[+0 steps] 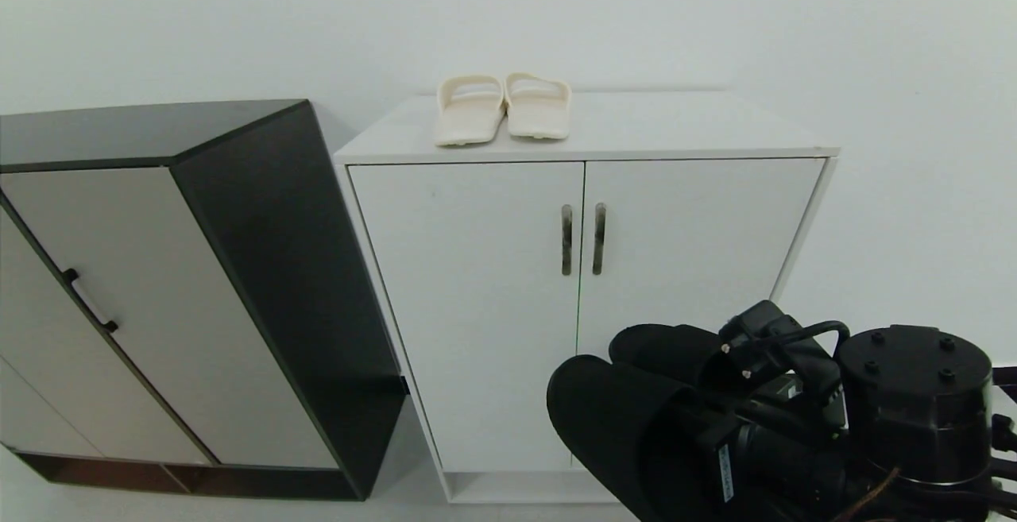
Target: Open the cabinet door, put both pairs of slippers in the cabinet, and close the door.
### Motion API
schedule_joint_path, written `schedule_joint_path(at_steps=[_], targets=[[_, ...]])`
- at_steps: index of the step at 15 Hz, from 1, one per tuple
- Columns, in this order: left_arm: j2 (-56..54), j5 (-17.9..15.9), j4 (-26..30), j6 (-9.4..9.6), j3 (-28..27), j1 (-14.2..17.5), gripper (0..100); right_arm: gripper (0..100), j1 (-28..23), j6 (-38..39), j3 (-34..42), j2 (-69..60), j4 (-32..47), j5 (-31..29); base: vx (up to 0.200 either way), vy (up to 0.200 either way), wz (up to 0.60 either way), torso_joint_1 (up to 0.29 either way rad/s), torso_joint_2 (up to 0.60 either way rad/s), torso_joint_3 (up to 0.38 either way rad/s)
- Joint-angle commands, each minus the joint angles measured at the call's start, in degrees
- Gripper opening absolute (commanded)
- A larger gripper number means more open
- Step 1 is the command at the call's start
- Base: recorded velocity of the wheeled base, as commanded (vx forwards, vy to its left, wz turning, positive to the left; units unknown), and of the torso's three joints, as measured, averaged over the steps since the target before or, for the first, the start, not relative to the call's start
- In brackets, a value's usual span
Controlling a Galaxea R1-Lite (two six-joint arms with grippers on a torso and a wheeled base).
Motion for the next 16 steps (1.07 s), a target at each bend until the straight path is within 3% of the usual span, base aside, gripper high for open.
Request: schedule_joint_path(at_steps=[1,5,6,8,9,12,16], targets=[[0.1,0.0,0.0,-0.03,0.0,0.0,100,0,0.0,0.0,0.1,0.2,0.0,0.0,0.0,0.0,0.0,-0.119,0.46,0.349],[2.4,-0.3,-0.2,0.23,0.0,-1.0,100,0,0.3,0.0,0.1,0.2,-0.4,0.1,0.0,0.0,0.0,-0.098,0.45,0.351],[4.1,-2.0,-0.5,0.58,-2.5,-1.0,100,0,0.3,0.0,0.1,0.2,-0.5,0.1,0.0,0.0,0.0,-0.071,0.44,0.378],[15.0,-3.4,-0.8,-3.2,-12.6,-1.0,100,0,0.2,0.0,0.2,0.1,-0.6,0.1,0.0,0.0,0.0,-0.041,0.43,0.393],[20.0,-4.2,-1.9,-3.46,-14.4,-1.3,100,0,0.2,0.0,0.2,0.1,-0.6,0.1,0.0,0.0,0.0,-0.027,0.43,0.413],[39.5,-7.4,-19.6,-5.92,-13.5,-9.1,100,0,0.2,0.0,0.2,0.1,-0.7,0.1,0.0,0.0,0.0,-0.006,0.16,0.155],[59.1,-6.2,-36.0,-6.01,-16.1,-23.0,100,0,0.2,0.0,0.3,0.1,-0.6,0.1,0.0,0.0,0.0,0.0,0.0,0.0]])
